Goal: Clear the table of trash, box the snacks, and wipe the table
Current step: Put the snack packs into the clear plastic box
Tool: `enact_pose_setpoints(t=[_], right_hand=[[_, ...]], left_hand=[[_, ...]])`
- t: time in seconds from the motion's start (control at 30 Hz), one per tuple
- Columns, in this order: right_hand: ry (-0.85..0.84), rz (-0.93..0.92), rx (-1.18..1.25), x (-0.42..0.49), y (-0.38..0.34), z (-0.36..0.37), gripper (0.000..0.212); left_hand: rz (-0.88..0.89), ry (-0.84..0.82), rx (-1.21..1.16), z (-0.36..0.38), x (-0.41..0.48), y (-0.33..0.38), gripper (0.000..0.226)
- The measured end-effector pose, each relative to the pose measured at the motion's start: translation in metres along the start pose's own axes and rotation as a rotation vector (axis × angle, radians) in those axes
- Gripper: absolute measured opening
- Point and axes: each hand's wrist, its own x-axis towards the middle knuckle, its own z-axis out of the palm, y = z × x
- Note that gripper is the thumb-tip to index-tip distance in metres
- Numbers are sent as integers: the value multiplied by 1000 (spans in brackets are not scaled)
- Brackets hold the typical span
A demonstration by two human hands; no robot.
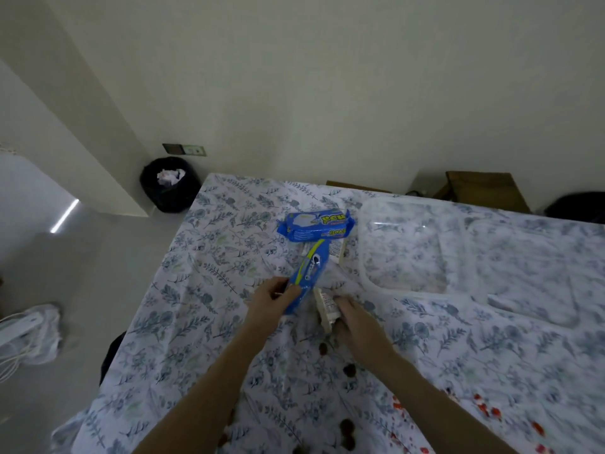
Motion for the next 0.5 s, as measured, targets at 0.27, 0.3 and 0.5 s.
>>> enact_pose_setpoints(t=[0.27,0.3,0.5], right_hand=[[397,-42,295,-9,-16,-95,30],[412,-19,262,-4,-10,-109,28],[435,237,-84,22,49,-152,23]], left_hand=[[26,-147,-299,60,6,81,10],[33,-146,-278,70,9,88,9],[71,-40,141,131,31,101,23]])
